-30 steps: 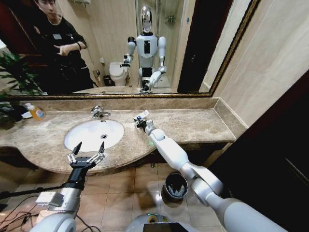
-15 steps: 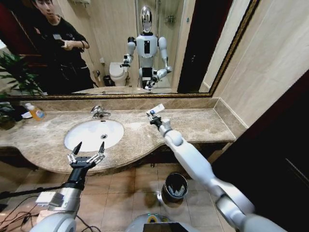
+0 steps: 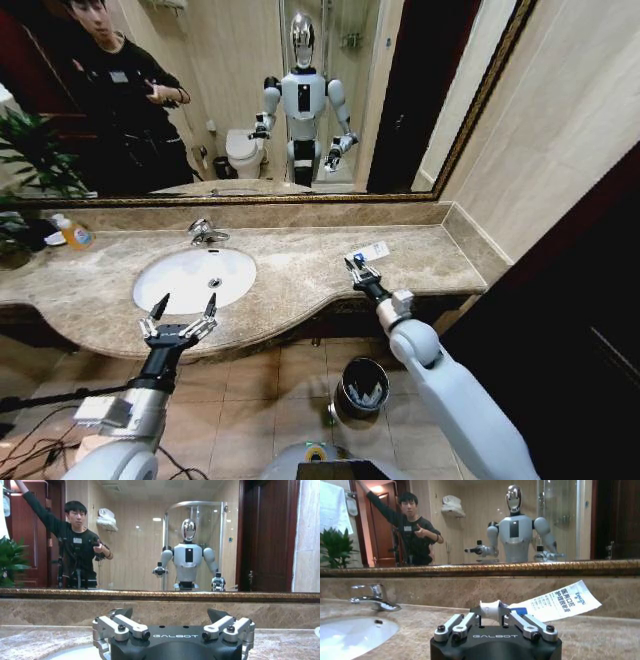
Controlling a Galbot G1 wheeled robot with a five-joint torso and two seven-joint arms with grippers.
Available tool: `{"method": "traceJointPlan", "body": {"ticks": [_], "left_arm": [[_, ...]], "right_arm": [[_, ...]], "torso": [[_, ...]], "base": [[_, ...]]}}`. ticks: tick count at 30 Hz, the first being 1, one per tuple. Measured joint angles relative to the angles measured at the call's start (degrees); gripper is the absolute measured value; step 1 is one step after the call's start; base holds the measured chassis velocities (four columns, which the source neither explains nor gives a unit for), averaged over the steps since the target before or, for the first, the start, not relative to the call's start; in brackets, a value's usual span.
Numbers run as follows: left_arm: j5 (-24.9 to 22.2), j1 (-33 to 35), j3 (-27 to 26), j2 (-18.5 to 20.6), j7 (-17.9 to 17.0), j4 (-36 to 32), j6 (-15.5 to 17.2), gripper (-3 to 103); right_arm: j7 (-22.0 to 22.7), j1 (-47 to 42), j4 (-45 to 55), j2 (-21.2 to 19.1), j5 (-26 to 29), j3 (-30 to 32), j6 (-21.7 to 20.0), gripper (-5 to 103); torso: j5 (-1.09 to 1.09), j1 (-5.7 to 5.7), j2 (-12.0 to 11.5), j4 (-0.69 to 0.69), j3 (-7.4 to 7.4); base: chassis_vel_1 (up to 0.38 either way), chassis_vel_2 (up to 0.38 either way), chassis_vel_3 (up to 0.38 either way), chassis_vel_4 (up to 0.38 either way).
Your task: Pick up the trash from the sink and place it in the trash bin.
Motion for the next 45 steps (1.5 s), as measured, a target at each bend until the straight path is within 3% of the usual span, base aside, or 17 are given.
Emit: {"method": "traceJointPlan", "body": {"ticks": [11,16,21,34,45], "left_arm": [[0.0,0.0,0.0,0.0,0.0,0.0,0.0,100],[0.0,0.0,0.0,0.0,0.0,0.0,0.0,100],[0.0,0.0,0.0,0.0,0.0,0.0,0.0,100],[0.0,0.0,0.0,0.0,0.0,0.0,0.0,100],[0.0,0.0,0.0,0.0,0.0,0.0,0.0,100]], "right_arm": [[-1.7,-13.9,3.2,-0.1,0.8,8.7,5.3,20],[-4.0,-22.2,2.1,2.5,-2.5,12.1,11.9,20],[-5.4,-26.1,-1.1,3.9,-2.1,12.3,14.6,20],[-6.6,-19.9,-23.8,9.3,-3.2,7.4,17.3,20],[-8.6,-8.8,-51.9,15.8,-6.8,5.8,20.3,20]], "torso": [[0.00,0.01,0.0,0.00,0.00],[0.00,0.00,0.0,0.00,0.00],[-0.02,0.00,0.0,-0.01,0.00],[-0.02,0.00,0.0,0.00,0.01],[-0.02,0.01,0.0,0.00,0.01]], "base": [[0.000,0.000,0.000,0.000],[0.000,0.000,0.000,0.000],[0.000,0.000,0.000,0.000],[0.000,0.000,0.000,0.000],[0.000,0.000,0.000,0.000]]}}
